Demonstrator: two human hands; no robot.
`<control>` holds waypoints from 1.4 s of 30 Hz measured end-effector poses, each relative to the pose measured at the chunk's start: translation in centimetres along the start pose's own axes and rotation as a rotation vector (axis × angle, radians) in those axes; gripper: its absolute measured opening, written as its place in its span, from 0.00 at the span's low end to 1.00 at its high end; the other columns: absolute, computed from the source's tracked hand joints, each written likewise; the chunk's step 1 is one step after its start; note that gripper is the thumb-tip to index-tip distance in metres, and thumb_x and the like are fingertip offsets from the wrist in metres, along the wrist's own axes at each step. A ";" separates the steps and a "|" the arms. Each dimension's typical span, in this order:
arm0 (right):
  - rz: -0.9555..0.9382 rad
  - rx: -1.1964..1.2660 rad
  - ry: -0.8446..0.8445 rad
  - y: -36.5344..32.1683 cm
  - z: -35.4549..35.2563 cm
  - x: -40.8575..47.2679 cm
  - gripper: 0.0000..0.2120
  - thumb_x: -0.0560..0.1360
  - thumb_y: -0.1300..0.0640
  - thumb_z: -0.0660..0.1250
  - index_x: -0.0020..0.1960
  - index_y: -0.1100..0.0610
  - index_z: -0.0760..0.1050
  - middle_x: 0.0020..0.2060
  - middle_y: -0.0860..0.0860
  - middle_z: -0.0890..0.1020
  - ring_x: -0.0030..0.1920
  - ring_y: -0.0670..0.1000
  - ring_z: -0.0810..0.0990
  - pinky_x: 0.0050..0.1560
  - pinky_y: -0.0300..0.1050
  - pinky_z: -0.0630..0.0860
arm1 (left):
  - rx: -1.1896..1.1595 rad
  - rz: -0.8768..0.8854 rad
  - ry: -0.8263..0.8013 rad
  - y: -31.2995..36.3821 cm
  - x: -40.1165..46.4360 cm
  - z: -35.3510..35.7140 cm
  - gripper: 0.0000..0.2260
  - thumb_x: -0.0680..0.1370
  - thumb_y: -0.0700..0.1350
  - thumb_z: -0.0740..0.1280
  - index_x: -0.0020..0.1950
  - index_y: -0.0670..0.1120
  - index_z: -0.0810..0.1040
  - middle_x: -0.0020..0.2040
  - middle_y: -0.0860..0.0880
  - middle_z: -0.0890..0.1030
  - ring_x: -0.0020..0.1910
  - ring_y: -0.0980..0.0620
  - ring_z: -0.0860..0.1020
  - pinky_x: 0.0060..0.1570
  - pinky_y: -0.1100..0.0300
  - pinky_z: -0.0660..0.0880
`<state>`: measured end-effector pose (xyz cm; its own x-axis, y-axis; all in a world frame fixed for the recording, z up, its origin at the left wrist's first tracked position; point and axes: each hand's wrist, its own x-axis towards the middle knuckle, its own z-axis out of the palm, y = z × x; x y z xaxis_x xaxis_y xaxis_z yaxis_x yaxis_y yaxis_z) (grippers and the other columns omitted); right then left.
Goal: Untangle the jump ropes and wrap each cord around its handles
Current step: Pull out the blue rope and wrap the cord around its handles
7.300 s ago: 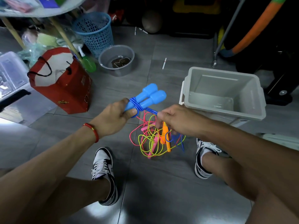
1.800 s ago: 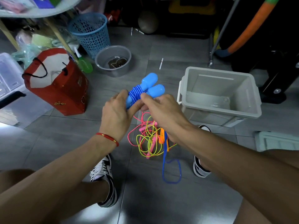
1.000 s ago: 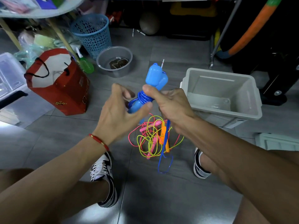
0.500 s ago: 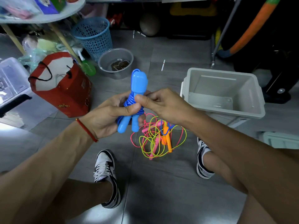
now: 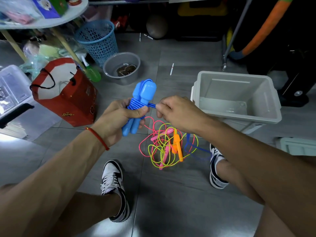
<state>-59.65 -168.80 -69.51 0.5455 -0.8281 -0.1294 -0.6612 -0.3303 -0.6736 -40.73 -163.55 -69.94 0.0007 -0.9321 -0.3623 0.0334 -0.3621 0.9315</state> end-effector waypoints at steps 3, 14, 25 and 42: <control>0.051 0.080 0.035 -0.4 0.7 -0.4 0.17 0.80 0.53 0.59 0.33 0.50 0.75 0.28 0.47 0.77 0.29 0.42 0.73 0.28 0.32 0.64 | 0.039 -0.032 0.119 -0.3 0.6 -0.1 0.17 0.74 0.37 0.72 0.57 0.29 0.76 0.44 0.38 0.75 0.33 0.47 0.73 0.32 0.58 0.74; 0.070 0.194 0.413 -1.6 2.6 -0.6 0.25 0.75 0.44 0.67 0.33 0.66 0.73 0.30 0.60 0.79 0.33 0.59 0.75 0.36 0.52 0.70 | 0.678 0.331 0.423 -1.5 0.2 3.1 0.14 0.70 0.48 0.76 0.50 0.48 0.77 0.38 0.55 0.79 0.34 0.62 0.74 0.34 0.68 0.68; 0.016 0.177 0.260 1.1 -0.8 -0.1 0.15 0.75 0.42 0.70 0.35 0.50 0.83 0.29 0.46 0.81 0.31 0.43 0.75 0.37 0.43 0.71 | 0.039 0.218 -0.063 -0.4 -0.9 0.5 0.12 0.79 0.42 0.65 0.62 0.41 0.73 0.60 0.35 0.80 0.58 0.34 0.79 0.55 0.34 0.75; -0.038 -0.090 0.171 -0.7 1.3 -1.5 0.16 0.78 0.48 0.60 0.38 0.58 0.70 0.31 0.52 0.75 0.36 0.56 0.73 0.28 0.45 0.60 | 0.151 0.111 -0.016 -0.9 0.6 0.5 0.20 0.73 0.43 0.74 0.60 0.33 0.75 0.47 0.37 0.79 0.42 0.44 0.77 0.40 0.55 0.77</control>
<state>-59.33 -166.78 -69.77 0.4810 -0.8764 0.0256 -0.6891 -0.3959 -0.6069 -41.23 -163.72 -71.00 -0.0204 -0.9661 -0.2575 -0.1167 -0.2535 0.9603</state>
